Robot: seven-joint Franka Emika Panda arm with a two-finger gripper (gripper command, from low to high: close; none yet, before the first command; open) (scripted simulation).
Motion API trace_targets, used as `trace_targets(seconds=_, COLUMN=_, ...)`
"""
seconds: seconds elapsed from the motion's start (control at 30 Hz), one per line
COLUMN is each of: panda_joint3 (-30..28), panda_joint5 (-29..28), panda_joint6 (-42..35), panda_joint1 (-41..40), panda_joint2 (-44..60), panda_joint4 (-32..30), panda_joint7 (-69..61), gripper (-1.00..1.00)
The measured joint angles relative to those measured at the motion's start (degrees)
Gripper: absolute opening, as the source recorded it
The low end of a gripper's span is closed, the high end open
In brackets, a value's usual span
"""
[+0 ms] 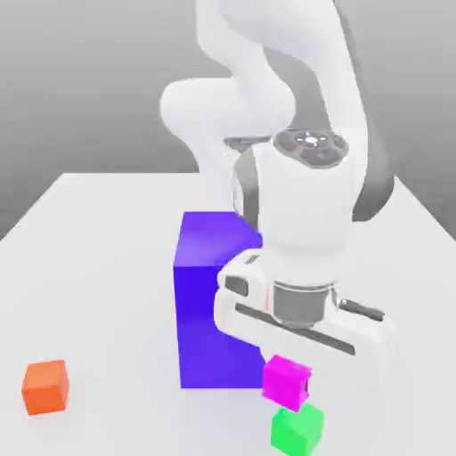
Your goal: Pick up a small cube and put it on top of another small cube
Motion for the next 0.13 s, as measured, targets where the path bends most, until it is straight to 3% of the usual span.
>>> trace_targets(seconds=0.03, panda_joint3=-0.2, panda_joint5=-0.4, panda_joint6=1.3, panda_joint1=0.3, panda_joint2=1.3, panda_joint4=0.0, panda_joint7=0.3, gripper=1.00)
trace_targets(seconds=0.13, panda_joint3=-0.2, panda_joint5=-0.4, panda_joint6=1.3, panda_joint1=0.3, panda_joint2=1.3, panda_joint4=0.0, panda_joint7=0.3, gripper=1.00)
